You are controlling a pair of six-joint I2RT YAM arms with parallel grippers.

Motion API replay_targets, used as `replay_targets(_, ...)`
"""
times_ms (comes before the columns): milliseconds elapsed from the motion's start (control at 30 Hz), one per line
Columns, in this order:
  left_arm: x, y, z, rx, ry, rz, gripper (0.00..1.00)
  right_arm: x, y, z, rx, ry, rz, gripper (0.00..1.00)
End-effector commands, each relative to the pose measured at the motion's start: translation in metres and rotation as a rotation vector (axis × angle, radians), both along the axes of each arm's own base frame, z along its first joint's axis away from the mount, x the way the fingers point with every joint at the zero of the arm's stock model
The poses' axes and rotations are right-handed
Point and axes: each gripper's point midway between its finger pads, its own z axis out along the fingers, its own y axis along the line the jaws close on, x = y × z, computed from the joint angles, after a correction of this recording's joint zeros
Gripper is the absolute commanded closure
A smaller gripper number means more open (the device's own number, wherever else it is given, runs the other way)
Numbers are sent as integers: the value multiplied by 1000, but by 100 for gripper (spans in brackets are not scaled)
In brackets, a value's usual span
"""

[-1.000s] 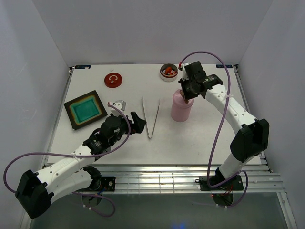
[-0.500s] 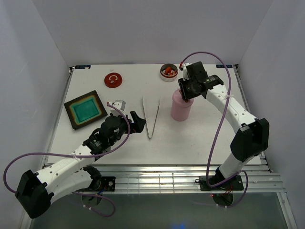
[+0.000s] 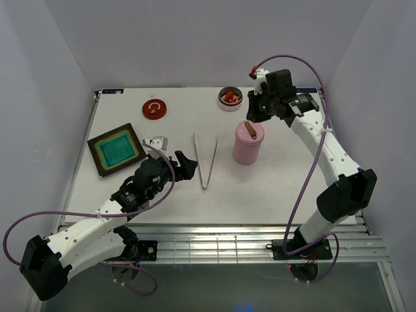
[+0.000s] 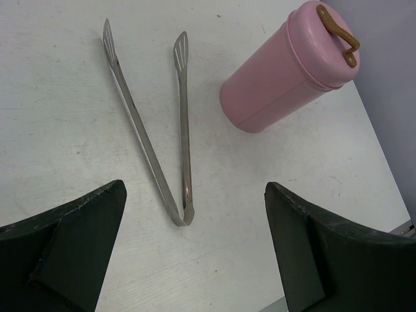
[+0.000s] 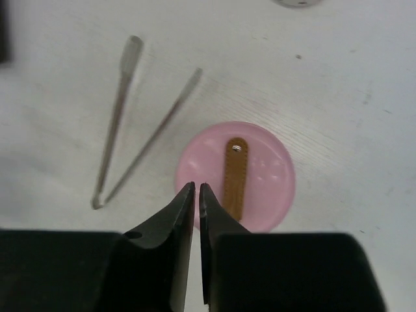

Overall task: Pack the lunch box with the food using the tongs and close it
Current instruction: Close the box lid on the packing box.

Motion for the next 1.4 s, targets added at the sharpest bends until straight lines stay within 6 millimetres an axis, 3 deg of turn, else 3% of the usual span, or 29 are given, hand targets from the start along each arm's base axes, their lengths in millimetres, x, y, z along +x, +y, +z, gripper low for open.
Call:
replay_targets(0,1,4,5,-7,-27,15,2,-9,44,48,291,-67,273,90)
replay_targets(67,1,5,5,-6,-30,16,2,-8,51,45,375,-26,346,92)
replay_targets(133,0,5,5,-5,-30,16,2,-19,65,53,508,5,466,92)
replay_targets(233,1,6,5,1,-31,22,2,-23,68,60,660,49,560,92)
replay_targets(400,2,7,6,2,-32,30,2,-35,73,59,771,93,682,92)
replay_targets(600,5,9,2,23,-24,43,2,-36,64,22,827,203,610,92)
replay_targets(833,6,10,2,27,-23,53,2,-23,58,-65,816,381,450,92)
replay_targets(933,6,12,4,23,-30,61,2,-22,57,-83,810,422,420,92)
replay_targets(1067,6,14,6,21,-36,73,2,-20,56,-79,791,419,396,92)
replay_targets(1200,6,15,9,13,-42,77,2,-16,56,-59,785,390,398,92)
replay_targets(1367,6,15,11,7,-46,77,2,-6,57,-14,778,327,424,92)
